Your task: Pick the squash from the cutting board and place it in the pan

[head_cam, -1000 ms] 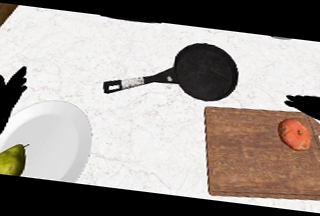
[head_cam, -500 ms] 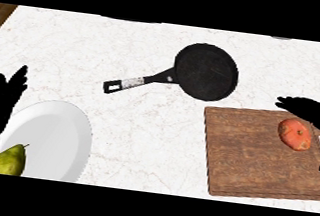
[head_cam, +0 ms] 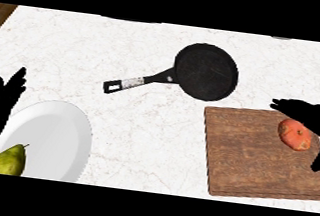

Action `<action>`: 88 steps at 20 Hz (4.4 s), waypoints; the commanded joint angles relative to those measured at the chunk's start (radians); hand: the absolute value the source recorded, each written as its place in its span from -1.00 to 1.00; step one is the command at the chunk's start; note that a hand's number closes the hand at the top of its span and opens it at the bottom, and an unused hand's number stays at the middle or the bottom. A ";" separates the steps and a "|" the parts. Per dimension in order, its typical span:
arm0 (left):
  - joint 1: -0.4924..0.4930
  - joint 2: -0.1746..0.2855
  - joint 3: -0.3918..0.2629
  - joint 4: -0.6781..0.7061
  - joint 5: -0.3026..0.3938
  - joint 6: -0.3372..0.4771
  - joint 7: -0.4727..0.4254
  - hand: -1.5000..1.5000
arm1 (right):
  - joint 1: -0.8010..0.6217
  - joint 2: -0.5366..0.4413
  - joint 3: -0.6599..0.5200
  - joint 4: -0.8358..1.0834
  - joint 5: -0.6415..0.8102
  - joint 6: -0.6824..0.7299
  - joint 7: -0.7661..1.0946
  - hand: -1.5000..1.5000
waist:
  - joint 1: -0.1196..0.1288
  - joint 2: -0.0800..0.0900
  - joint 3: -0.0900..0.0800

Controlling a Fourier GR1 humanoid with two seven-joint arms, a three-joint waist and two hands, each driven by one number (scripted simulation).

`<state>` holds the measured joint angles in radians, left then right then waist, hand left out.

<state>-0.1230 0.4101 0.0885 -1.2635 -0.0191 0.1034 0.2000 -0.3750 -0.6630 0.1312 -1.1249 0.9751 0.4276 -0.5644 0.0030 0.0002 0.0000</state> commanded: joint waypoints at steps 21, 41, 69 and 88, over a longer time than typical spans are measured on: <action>0.049 -0.033 0.073 -0.054 -0.042 -0.008 0.062 0.00 | 0.066 0.196 -0.231 0.203 0.123 -0.212 0.370 1.00 | -0.086 -0.029 -0.006; 0.030 -0.032 0.055 -0.066 -0.062 -0.016 0.064 0.00 | 0.218 0.659 0.018 -0.715 0.400 -0.472 1.315 1.00 | -0.042 -0.015 -0.004; -0.012 -0.084 0.033 -0.066 -0.100 -0.049 0.019 0.00 | -0.520 0.631 -0.374 0.564 0.059 -1.093 1.122 1.00 | 0.048 0.018 0.002; -0.083 -0.066 0.036 -0.057 -0.090 -0.084 0.043 0.00 | -0.604 0.645 -0.642 0.723 -0.281 -1.286 0.616 -1.00 | 0.094 0.043 0.005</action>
<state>-0.2042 0.3294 0.1164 -1.3235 -0.1127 0.0310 0.2502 -0.9769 -0.0260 -0.4729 -0.3978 0.7416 -0.8004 0.1557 0.0949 0.0435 0.0049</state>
